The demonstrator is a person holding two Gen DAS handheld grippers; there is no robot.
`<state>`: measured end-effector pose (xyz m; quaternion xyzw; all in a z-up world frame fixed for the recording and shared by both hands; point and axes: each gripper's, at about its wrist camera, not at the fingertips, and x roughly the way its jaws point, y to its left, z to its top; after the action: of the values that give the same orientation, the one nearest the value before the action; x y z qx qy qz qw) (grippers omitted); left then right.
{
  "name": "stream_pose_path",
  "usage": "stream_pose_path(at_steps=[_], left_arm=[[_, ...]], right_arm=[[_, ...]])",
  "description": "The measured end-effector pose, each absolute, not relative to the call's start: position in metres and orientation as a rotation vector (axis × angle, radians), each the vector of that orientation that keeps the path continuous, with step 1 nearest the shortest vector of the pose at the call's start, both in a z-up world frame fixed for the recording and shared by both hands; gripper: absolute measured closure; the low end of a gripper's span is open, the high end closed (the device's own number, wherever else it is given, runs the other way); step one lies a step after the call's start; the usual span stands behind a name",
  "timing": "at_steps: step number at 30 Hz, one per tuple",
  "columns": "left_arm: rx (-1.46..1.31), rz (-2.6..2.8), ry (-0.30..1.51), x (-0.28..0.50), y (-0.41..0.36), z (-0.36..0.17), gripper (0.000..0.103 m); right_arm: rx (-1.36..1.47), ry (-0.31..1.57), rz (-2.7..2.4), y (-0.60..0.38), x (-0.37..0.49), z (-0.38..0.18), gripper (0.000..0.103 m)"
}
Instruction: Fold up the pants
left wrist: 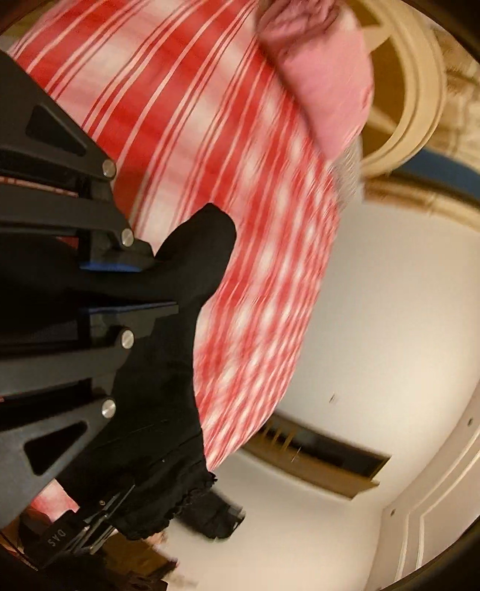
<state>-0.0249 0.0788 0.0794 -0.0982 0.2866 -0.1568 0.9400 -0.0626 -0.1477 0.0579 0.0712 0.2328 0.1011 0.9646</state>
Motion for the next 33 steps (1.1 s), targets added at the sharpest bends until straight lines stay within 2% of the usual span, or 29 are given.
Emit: stream_pose_path(at_steps=[3, 6, 7, 9, 11, 12, 13, 15, 18, 20, 21, 22, 26, 30, 33], left_arm=[[-0.179, -0.22, 0.537, -0.014, 0.115, 0.082, 0.09], [-0.169, -0.106, 0.551, 0.005, 0.154, 0.064, 0.09], [-0.159, -0.088, 0.567, 0.01, 0.161, 0.056, 0.09], [-0.137, -0.019, 0.651, 0.026, 0.179, 0.029, 0.08], [-0.146, 0.076, 0.713, 0.031, 0.201, 0.003, 0.077], [-0.153, 0.107, 0.729, 0.029, 0.209, -0.005, 0.072], [-0.165, 0.129, 0.747, 0.027, 0.221, -0.014, 0.069], [-0.187, 0.171, 0.753, 0.016, 0.236, -0.018, 0.057], [-0.216, 0.221, 0.731, 0.0, 0.251, -0.018, 0.055], [-0.223, 0.215, 0.706, -0.009, 0.252, -0.013, 0.055], [-0.209, 0.199, 0.694, -0.011, 0.246, -0.009, 0.055], [-0.196, 0.186, 0.688, -0.014, 0.242, -0.008, 0.055], [-0.1, 0.121, 0.666, -0.018, 0.206, -0.002, 0.041], [-0.011, 0.138, 0.726, -0.014, 0.189, -0.021, 0.041], [0.008, 0.177, 0.775, -0.02, 0.19, -0.034, 0.036]], right_arm=[[0.156, 0.465, 0.29, -0.113, -0.019, 0.037, 0.079], [0.205, 0.577, 0.356, -0.088, 0.031, -0.011, 0.078], [0.215, 0.639, 0.351, -0.083, 0.045, -0.028, 0.074], [0.209, 0.769, 0.297, -0.079, 0.066, -0.059, 0.069], [0.307, 0.772, 0.321, -0.092, 0.067, -0.062, 0.055], [0.327, 0.754, 0.314, -0.098, 0.064, -0.058, 0.045], [0.317, 0.74, 0.283, -0.103, 0.059, -0.052, 0.043], [0.322, 0.697, 0.251, -0.116, 0.044, -0.038, 0.043], [0.33, 0.557, 0.201, -0.13, 0.012, -0.005, 0.043], [0.23, 0.535, 0.186, -0.112, 0.001, 0.01, 0.056], [0.209, 0.539, 0.209, -0.105, -0.003, 0.012, 0.074], [0.203, 0.55, 0.251, -0.094, 0.0, 0.012, 0.078], [0.155, 0.638, 0.262, -0.066, 0.014, -0.009, 0.078], [0.21, 0.803, 0.238, -0.064, 0.018, -0.051, 0.077], [0.23, 0.788, 0.245, -0.065, 0.01, -0.047, 0.077]])
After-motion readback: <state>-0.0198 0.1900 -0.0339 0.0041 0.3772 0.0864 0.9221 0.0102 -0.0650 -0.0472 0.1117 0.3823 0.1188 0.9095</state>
